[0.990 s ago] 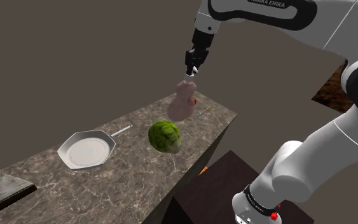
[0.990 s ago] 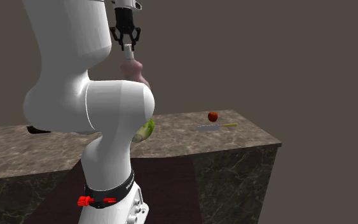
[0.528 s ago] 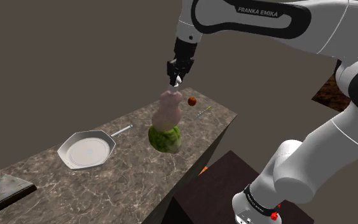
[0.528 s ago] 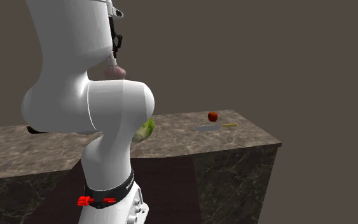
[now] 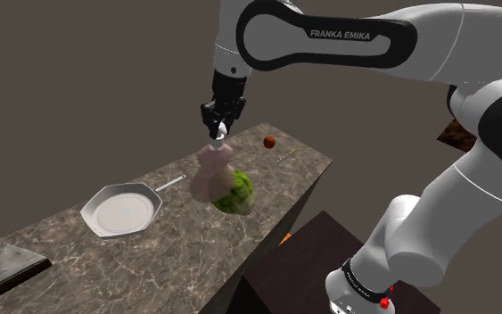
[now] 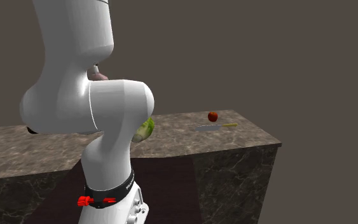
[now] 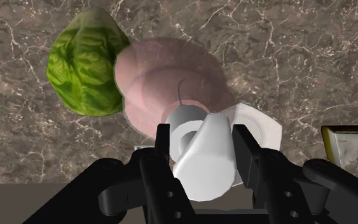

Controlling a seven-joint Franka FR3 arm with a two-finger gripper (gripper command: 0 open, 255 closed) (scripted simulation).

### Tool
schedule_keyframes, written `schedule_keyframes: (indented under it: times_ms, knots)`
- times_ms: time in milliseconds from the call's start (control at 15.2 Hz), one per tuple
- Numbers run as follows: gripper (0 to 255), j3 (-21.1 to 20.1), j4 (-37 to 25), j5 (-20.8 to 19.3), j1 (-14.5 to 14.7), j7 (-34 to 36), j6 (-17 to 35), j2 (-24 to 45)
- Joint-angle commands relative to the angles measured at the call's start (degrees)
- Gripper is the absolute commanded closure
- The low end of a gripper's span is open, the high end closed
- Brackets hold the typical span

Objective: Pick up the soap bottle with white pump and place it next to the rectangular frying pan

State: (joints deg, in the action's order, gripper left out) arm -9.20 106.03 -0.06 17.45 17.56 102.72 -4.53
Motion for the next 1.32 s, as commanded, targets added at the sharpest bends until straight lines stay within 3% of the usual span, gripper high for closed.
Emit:
schedule_keyframes:
  times_ms: [0, 660, 1122, 1254]
  knots:
    - [255, -1.5, -0.9, -0.3, 1.2, 2.8, 0.9, 1.7]
    - [255, -7.1, -9.5, -3.9, 7.7, 15.7, 4.0, 14.1]
    - [255, -9.0, -20.7, -7.9, 13.8, 23.9, 3.6, 25.7]
    - [255, -9.0, -21.1, -8.3, 14.3, 24.5, 4.2, 26.8]
